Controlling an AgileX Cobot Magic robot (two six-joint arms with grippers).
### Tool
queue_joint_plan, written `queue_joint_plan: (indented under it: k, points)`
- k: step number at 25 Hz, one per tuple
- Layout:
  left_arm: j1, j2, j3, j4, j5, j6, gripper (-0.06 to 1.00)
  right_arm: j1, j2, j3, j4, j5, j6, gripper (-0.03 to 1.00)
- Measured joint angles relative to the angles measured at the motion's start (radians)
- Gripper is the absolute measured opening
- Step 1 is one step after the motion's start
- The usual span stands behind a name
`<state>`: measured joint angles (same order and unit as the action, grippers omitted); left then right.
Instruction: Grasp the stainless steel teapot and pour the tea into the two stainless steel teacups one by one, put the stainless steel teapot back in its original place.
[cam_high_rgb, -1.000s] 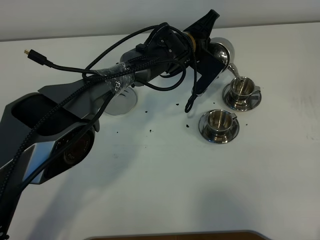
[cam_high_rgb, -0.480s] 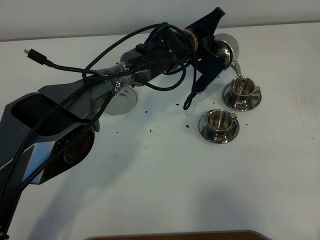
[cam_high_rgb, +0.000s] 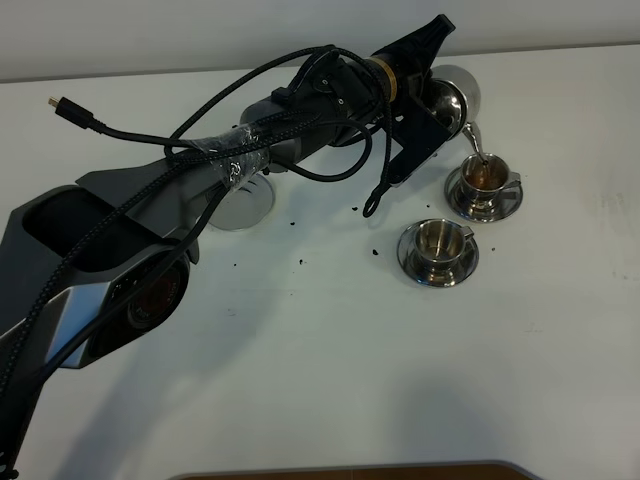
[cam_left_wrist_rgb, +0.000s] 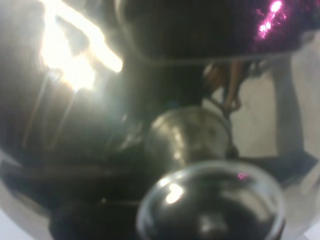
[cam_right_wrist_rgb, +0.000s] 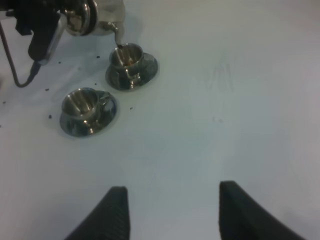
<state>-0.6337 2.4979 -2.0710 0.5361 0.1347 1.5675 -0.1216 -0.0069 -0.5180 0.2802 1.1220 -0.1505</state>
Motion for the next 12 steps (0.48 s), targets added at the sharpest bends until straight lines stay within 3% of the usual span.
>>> queue_joint_plan:
  k: [12]
  points:
    - [0.004,0.000,0.000,0.018,-0.012,0.000,0.24,0.000,0.000,0.000,0.000,0.000,0.000,0.42]
